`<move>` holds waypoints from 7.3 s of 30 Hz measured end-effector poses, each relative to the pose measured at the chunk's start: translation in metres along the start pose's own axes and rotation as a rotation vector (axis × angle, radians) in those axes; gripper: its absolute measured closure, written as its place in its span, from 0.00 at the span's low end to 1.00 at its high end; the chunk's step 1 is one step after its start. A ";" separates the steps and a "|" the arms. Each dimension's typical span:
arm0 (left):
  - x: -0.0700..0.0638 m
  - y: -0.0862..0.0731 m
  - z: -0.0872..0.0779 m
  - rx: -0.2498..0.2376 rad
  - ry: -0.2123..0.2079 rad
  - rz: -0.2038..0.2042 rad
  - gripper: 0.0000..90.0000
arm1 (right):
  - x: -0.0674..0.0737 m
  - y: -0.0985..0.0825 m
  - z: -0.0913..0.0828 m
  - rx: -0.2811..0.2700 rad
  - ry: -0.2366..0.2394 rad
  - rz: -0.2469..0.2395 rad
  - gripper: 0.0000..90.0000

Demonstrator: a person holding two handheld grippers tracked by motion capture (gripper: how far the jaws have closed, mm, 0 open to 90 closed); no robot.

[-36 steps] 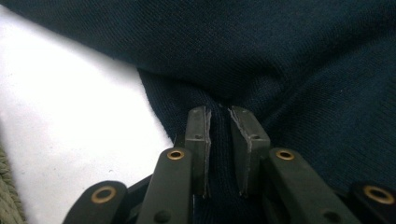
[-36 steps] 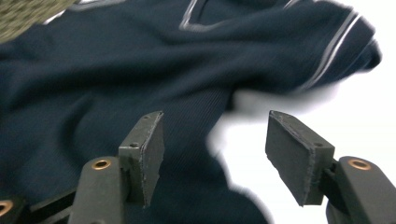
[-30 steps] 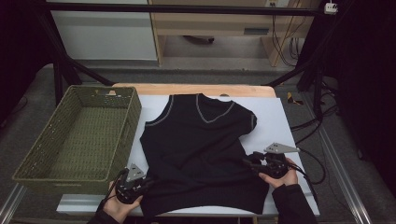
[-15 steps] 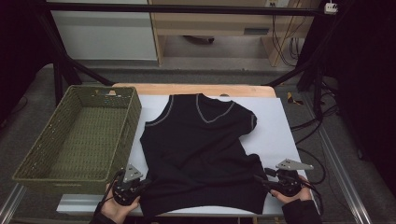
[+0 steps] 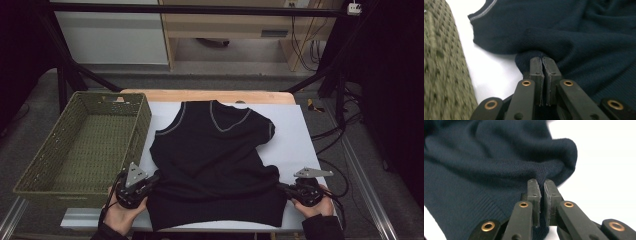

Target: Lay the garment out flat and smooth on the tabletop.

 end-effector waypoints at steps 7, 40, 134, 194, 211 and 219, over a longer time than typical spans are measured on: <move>-0.007 -0.019 0.005 0.040 -0.039 -0.037 0.73 | -0.003 -0.003 0.014 0.011 -0.019 -0.021 0.69; -0.044 -0.069 -0.024 0.157 -0.202 -0.033 0.63 | 0.013 -0.027 0.001 0.010 0.026 -0.010 0.59; -0.021 -0.062 -0.021 0.137 -0.102 -0.014 0.51 | 0.004 -0.012 -0.018 -0.077 0.011 -0.018 0.55; -0.024 -0.055 0.011 0.174 -0.160 0.037 1.00 | -0.076 0.067 0.071 -0.050 -0.042 0.064 0.95; -0.031 -0.063 -0.012 0.125 -0.148 0.003 0.66 | -0.050 0.060 0.022 -0.123 -0.033 -0.003 0.54; -0.027 -0.070 -0.001 0.155 -0.106 0.026 0.42 | -0.018 0.001 0.004 -0.036 0.000 -0.012 0.48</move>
Point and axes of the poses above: each handheld gripper's, and its own axes: z roughly forward along the jaws, y roughly out of its top, x roughly to its left, the point moved 8 cm from there along z, roughly forward along the jaws, and after that the axes turned 6 degrees about -z, right-handed, at the moved point
